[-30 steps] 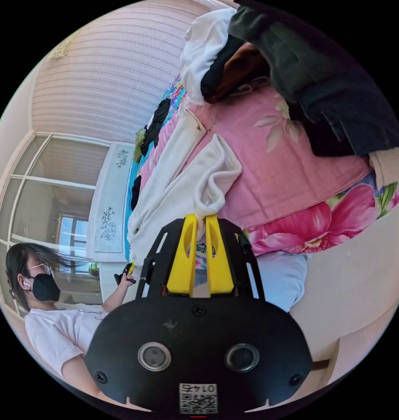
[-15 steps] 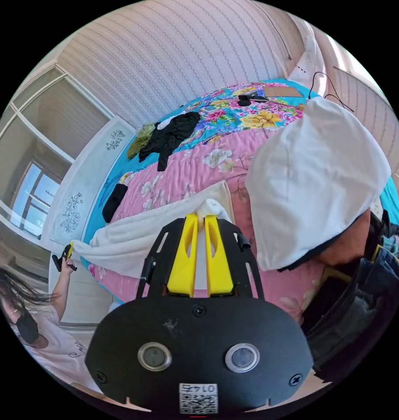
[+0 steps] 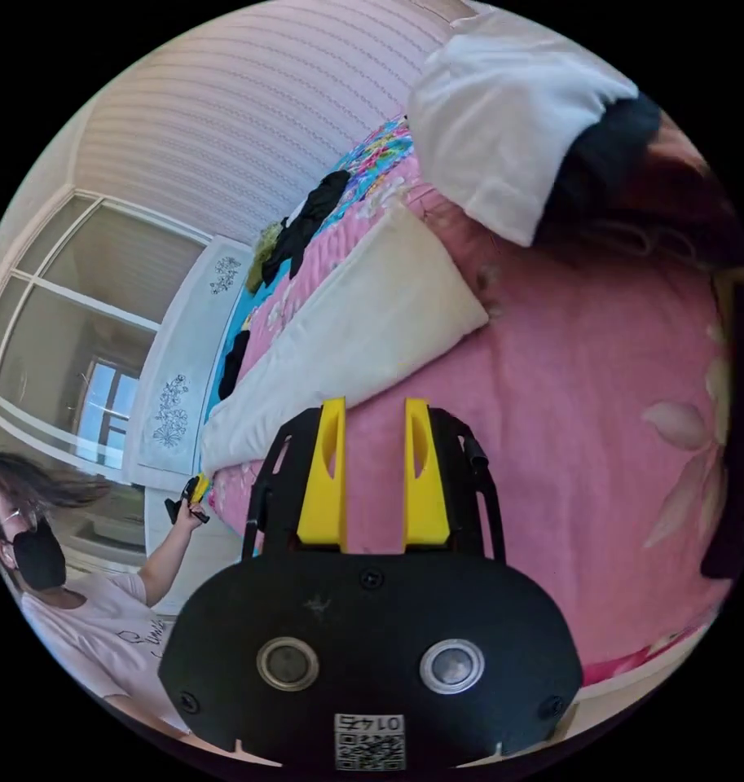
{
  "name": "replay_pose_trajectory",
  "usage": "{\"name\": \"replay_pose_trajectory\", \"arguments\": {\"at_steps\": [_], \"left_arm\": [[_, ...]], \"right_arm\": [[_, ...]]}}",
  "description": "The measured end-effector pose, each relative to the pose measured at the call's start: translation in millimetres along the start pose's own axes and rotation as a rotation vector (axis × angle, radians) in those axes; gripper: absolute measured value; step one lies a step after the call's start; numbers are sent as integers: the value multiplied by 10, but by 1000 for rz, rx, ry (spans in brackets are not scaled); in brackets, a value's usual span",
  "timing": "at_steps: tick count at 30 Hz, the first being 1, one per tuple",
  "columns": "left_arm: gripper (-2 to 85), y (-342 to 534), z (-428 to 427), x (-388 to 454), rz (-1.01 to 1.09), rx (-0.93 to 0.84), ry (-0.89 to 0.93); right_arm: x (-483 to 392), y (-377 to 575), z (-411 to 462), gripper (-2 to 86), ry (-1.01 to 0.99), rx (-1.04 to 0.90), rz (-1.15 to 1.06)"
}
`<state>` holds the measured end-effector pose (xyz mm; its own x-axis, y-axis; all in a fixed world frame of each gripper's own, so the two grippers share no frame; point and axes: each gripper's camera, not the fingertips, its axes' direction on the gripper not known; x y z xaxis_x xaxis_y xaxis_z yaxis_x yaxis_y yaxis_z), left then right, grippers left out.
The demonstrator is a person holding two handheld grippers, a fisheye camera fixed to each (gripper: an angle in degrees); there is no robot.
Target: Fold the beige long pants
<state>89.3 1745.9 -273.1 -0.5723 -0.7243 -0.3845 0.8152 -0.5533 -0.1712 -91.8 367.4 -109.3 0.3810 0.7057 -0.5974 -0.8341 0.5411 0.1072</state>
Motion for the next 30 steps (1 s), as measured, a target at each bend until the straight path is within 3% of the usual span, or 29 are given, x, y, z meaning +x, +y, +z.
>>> {"name": "replay_pose_trajectory", "arguments": {"at_steps": [5,9,19,21,25,30], "left_arm": [[118,-15,172,163,12,-3,-30],[149,3,282,420,69,-28,-79],[136,212,301,243,-60,5,102],[127,75,513,332,-107,19,105],[23,1,686,416,-198,18,184],[4,145,181,800,29,-64,189]], "right_arm": [[252,206,66,140,-190,164,172],[130,-51,186,160,-213,210,179],[-68,-308,432,97,-208,205,265],[-99,-319,428,81,-226,186,274],[-222,-367,364,46,-282,149,276],[-552,-341,41,24,-342,122,122]]}}
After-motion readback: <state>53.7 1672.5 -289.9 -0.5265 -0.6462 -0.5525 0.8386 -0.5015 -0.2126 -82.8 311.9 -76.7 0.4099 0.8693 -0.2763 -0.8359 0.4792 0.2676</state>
